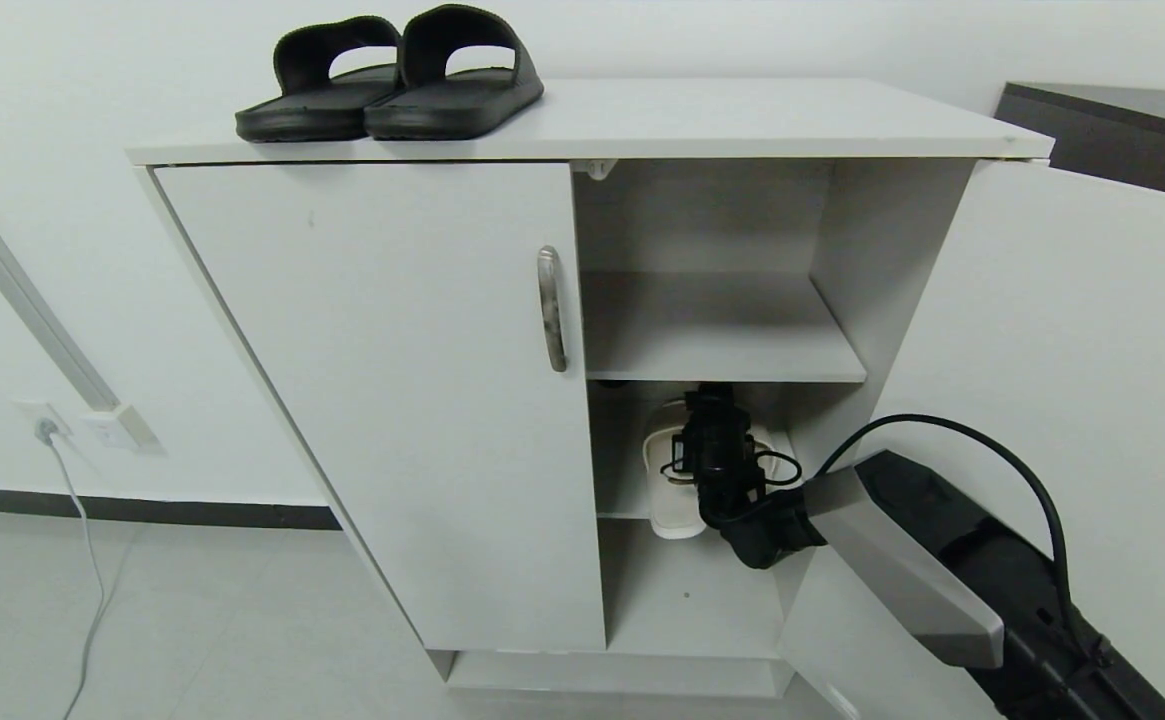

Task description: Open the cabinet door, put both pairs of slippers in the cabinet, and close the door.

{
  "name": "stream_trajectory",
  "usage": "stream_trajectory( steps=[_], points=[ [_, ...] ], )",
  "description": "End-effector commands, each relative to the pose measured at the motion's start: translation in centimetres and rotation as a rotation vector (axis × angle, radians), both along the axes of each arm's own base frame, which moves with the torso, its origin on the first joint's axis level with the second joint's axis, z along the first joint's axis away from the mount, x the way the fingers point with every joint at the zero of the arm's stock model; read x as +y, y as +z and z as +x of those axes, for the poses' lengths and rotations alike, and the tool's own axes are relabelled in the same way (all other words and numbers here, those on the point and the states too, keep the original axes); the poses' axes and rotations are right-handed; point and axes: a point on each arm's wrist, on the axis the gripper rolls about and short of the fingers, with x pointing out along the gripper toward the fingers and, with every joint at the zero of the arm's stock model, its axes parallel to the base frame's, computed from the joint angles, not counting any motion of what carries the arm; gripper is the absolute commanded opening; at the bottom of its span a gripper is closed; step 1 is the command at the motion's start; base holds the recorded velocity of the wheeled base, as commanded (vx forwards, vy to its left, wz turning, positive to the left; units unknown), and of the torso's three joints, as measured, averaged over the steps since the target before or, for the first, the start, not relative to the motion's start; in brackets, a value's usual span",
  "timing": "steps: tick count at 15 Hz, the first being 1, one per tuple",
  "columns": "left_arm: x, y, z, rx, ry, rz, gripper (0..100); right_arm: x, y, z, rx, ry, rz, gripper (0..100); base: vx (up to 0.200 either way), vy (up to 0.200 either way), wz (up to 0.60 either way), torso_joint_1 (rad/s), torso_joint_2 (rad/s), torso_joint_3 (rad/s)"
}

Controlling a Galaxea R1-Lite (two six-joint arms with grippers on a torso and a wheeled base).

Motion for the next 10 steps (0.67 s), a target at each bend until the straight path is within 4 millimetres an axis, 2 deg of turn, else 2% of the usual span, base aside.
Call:
stream_trajectory(
  steps=[1, 6, 9, 10],
  points=[
    [0.0, 0.0, 0.0, 0.001, 0.000, 0.000, 0, 0.0, -0.2, 0.0, 0.006, 0.000, -0.003, 100, 0.000, 0.000, 0.00, 0.000, 0.00, 0.000],
    [0.0, 0.0, 0.0, 0.000, 0.000, 0.000, 0, -0.4, 0.7, -1.2, 0.015, -0.003, -0.010, 100, 0.000, 0.000, 0.00, 0.000, 0.00, 0.000],
    [0.0, 0.0, 0.0, 0.001, 0.000, 0.000, 0, -0.8, 2.2, -3.6, 0.010, 0.015, -0.008, 100, 0.000, 0.000, 0.00, 0.000, 0.00, 0.000],
    [0.0, 0.0, 0.0, 0.001, 0.000, 0.001, 0, -1.1, 2.8, -5.6, 0.012, 0.031, -0.009, 100, 0.000, 0.000, 0.00, 0.000, 0.00, 0.000]
  ],
)
